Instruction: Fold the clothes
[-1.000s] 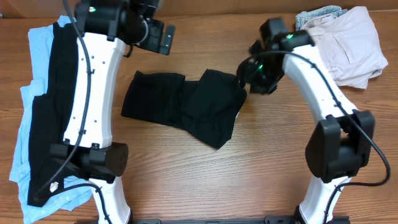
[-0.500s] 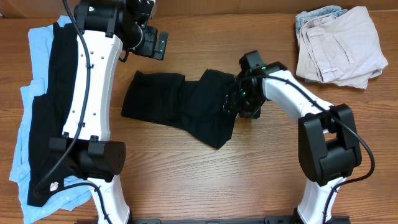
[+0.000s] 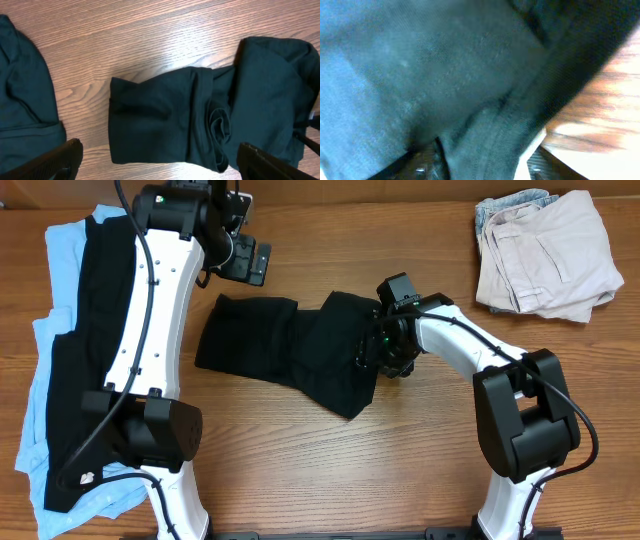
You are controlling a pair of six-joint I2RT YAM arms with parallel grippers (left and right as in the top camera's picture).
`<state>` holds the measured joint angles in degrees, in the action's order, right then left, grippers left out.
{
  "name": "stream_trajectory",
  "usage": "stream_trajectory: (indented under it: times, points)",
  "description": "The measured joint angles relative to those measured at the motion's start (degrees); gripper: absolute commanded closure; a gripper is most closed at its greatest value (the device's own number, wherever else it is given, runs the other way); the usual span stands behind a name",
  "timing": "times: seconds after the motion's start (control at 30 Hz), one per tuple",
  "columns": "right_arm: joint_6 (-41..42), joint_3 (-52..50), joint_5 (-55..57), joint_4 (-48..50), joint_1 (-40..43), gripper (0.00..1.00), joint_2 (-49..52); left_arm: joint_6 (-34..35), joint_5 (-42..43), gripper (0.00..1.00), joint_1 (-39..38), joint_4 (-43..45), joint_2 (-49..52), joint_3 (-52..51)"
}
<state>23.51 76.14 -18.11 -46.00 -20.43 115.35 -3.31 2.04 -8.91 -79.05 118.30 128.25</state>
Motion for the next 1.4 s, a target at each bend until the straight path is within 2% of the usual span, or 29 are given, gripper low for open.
stream_trajectory:
  times: [0.07, 0.1, 0.13, 0.3, 0.47, 0.8, 0.97, 1.17, 1.4]
  points:
    - [-0.8, -0.4, -0.3, 0.4, -0.1, 0.78, 0.0, 0.0, 0.0, 0.0, 0.0, 0.1, 0.0, -0.2]
    - [-0.9, -0.6, -0.5, 0.3, -0.2, 0.92, 0.1, 0.0, -0.1, 0.0, 0.0, 0.1, 0.0, -0.3]
    - [-0.9, -0.7, -0.7, 0.3, -0.2, 0.96, 0.1, 0.0, -0.2, 0.0, 0.0, 0.0, 0.0, -0.3]
    - [-0.8, -0.7, -1.2, 0.3, 0.5, 0.96, 0.2, 0.0, -0.2, 0.0, 0.0, 0.1, 0.0, -0.4]
    - [-1.3, -0.8, -1.5, -1.5, 5.7, 0.96, -0.4, 0.0, -0.2, 0.0, 0.0, 0.4, 0.0, -0.4]
    - [-11.0, 0.7, -1.4, -16.0, 22.1, 0.96, -14.0, 0.0, -0.6, 0.0, 0.0, 1.1, 0.0, -0.4]
    - [-15.0, 4.7, -1.3, -20.4, 25.1, 0.96, -17.4, 0.0, -0.6, 0.0, 0.0, 1.3, 0.0, -0.4]
    - [-16.7, 14.6, -2.2, -23.0, 22.5, 0.96, -17.6, 0.0, -0.6, 0.0, 0.1, 1.6, 0.0, -0.4]
    - [-15.7, 20.7, -2.8, -18.4, 7.7, 0.96, -17.9, 0.0, -0.6, 0.0, 2.4, 4.6, 0.0, -0.4]
